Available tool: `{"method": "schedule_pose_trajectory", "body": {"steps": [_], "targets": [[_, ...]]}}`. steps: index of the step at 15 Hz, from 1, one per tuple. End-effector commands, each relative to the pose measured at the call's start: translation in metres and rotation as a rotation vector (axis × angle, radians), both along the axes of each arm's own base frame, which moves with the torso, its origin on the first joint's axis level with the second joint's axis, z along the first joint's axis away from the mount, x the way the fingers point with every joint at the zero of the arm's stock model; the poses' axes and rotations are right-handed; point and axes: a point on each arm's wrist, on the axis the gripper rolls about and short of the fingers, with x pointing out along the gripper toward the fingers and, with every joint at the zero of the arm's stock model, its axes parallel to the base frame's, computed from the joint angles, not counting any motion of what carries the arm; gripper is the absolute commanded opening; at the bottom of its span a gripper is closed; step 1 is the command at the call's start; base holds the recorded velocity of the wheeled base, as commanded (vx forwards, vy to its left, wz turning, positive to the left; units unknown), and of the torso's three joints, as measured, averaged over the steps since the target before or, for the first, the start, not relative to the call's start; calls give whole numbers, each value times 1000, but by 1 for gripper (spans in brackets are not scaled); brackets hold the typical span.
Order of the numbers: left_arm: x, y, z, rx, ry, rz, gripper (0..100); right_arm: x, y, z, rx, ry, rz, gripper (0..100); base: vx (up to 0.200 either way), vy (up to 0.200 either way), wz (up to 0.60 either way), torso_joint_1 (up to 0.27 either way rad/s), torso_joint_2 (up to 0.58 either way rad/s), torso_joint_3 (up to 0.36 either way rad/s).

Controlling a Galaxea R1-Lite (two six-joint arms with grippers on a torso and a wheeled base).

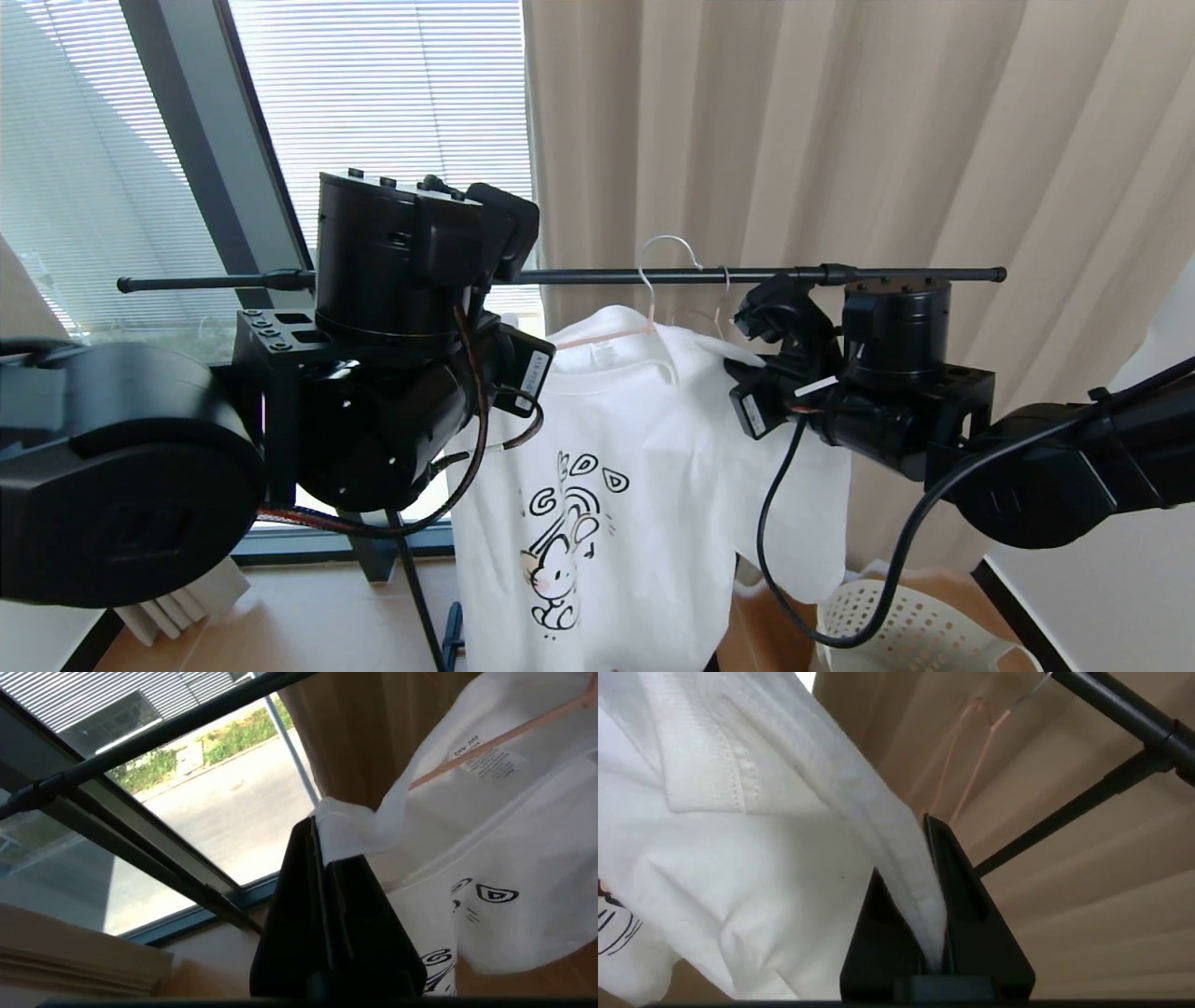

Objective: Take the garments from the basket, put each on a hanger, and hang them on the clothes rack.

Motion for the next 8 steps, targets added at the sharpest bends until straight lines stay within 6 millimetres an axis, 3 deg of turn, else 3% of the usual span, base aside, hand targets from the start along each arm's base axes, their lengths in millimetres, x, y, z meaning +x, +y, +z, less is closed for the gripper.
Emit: {"method": "schedule_pose_trajectory", "body": {"steps": [1,8], "targets": [[2,-9,-3,5,5,-14,0,2,14,-16,22,20,21,0,0,0,0,0,0,0],[2,-25,-3,-31,4,-43,0,2,24,-20,32,13,38,0,0,0,0,0,0,0]]}}
